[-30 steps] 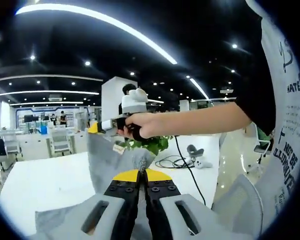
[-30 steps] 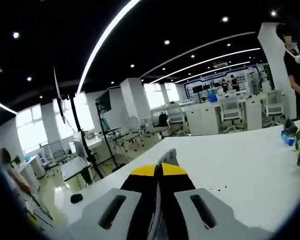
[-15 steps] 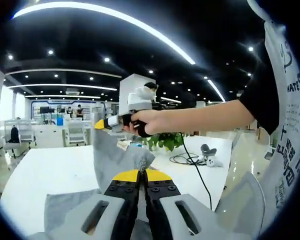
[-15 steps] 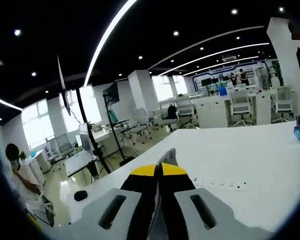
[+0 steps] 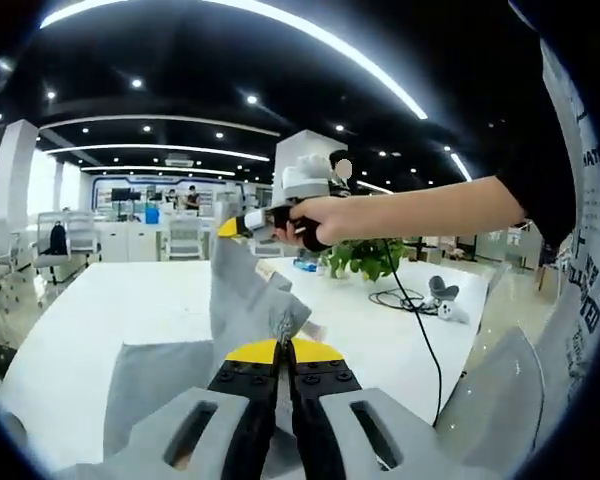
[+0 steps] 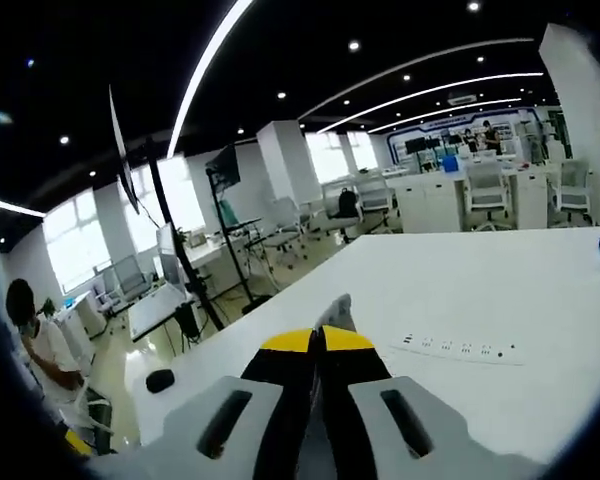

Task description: Fold the towel on the table until its edges align and the towel forms a compact rectangular stack.

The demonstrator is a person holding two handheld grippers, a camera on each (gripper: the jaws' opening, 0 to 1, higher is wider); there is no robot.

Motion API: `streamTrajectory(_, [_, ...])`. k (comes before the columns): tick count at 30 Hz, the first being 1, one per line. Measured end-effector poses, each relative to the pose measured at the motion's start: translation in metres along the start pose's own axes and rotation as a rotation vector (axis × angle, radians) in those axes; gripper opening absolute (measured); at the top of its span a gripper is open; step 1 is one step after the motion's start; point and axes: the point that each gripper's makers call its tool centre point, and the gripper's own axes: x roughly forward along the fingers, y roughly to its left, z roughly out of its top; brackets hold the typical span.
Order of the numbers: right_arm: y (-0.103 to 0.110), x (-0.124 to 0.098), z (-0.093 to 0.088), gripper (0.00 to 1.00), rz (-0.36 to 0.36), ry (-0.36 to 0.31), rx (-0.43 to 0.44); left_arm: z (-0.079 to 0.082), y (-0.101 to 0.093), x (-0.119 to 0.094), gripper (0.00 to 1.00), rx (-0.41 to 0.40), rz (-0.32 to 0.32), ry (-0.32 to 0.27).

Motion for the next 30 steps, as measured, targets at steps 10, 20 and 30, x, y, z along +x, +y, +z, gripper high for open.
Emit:
streamTrajectory(10, [0.012,0.030,-0.021,0.00,-0.001,0.049,0.012,-0.024,0.026,-0.014,0.03,-0.049,0.065,0.028])
streamTrajectory(20, [0.025,0.067,-0.049,0.00,0.002,0.100,0.029,-0.050,0.052,-0.030,0.03,-0.125,0.152,0.044])
streamTrajectory(30, [0.037,0.108,-0.083,0.00,-0.011,0.156,0.017,-0.081,0.080,-0.040,0.03,-0.198,0.225,0.070])
